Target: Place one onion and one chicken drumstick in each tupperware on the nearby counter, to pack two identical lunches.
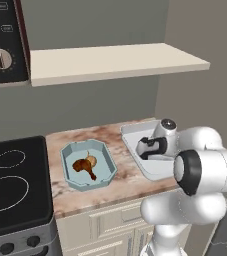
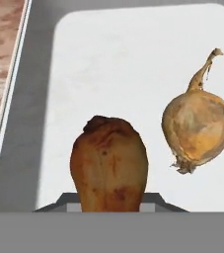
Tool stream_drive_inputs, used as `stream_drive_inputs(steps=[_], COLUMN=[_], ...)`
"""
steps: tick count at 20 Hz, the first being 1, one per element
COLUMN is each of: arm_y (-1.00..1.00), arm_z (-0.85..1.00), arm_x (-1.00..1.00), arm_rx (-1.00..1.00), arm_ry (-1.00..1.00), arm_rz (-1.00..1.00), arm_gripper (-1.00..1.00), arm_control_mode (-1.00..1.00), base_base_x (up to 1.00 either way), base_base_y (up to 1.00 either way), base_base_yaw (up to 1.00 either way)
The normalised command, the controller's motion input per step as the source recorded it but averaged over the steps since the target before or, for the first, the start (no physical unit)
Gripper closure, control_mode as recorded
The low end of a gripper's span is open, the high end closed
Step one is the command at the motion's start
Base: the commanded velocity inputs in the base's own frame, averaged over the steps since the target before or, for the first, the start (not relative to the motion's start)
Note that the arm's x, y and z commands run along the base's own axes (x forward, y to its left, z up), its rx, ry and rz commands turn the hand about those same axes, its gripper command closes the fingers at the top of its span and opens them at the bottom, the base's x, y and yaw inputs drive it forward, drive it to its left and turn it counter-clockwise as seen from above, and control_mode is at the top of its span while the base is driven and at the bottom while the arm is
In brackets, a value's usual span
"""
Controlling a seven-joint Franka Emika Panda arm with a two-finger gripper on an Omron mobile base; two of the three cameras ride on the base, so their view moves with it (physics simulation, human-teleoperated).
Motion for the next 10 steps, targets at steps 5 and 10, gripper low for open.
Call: stream_drive_inputs(steps=[5, 10], arm_y=[-0.02, -0.01], arm_z=[0.0, 0.07], arm_x=[0.66, 0.13], arm_rx=[0.0, 0.0], arm_ry=[0.0, 0.0], arm_rz=[0.0, 0.0], arm_gripper=[-1.0, -1.0], arm_control_mode=[-1.0, -1.0], base_base_x=[0.0, 0.0], base_base_y=[0.0, 0.0], base_base_yaw=[0.0, 0.0])
